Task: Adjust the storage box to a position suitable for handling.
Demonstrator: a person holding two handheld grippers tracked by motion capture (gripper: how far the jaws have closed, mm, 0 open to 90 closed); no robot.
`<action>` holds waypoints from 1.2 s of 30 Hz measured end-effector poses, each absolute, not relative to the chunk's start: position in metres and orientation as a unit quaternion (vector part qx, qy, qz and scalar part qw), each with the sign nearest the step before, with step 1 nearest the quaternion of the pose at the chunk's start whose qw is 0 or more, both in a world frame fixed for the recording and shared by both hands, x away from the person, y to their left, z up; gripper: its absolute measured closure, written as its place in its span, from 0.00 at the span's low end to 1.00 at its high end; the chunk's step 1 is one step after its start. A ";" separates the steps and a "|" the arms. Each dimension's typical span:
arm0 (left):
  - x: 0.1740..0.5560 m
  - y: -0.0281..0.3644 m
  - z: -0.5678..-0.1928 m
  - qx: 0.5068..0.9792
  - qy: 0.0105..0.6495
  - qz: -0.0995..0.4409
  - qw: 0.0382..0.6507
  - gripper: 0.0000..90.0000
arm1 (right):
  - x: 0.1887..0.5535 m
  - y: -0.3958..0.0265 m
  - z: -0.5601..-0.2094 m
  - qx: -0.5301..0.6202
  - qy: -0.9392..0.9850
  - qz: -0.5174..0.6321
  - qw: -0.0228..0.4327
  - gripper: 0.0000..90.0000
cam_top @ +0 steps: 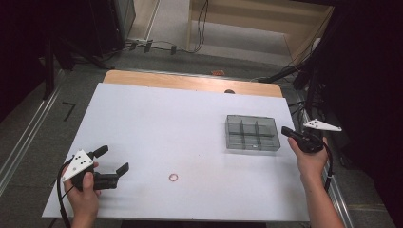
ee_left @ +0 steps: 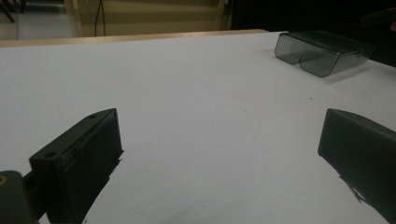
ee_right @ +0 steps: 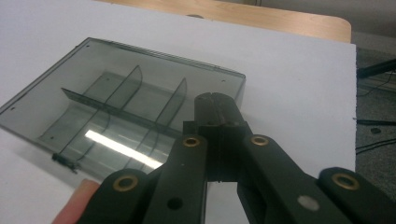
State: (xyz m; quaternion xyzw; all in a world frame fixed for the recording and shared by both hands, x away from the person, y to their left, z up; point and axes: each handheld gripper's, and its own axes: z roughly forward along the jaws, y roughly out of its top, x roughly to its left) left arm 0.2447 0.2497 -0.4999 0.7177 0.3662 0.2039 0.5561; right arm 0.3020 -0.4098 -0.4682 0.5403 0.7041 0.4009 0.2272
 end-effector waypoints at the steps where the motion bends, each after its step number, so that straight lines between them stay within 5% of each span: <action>1: 0.245 0.250 -0.500 0.718 0.366 0.204 0.556 0.00 | 0.302 -0.410 -0.468 0.540 0.704 0.401 0.227 0.98; 36: 0.245 0.251 -0.500 0.714 0.369 0.202 0.559 0.00 | 0.335 -0.419 -0.512 0.568 0.705 0.385 0.179 0.98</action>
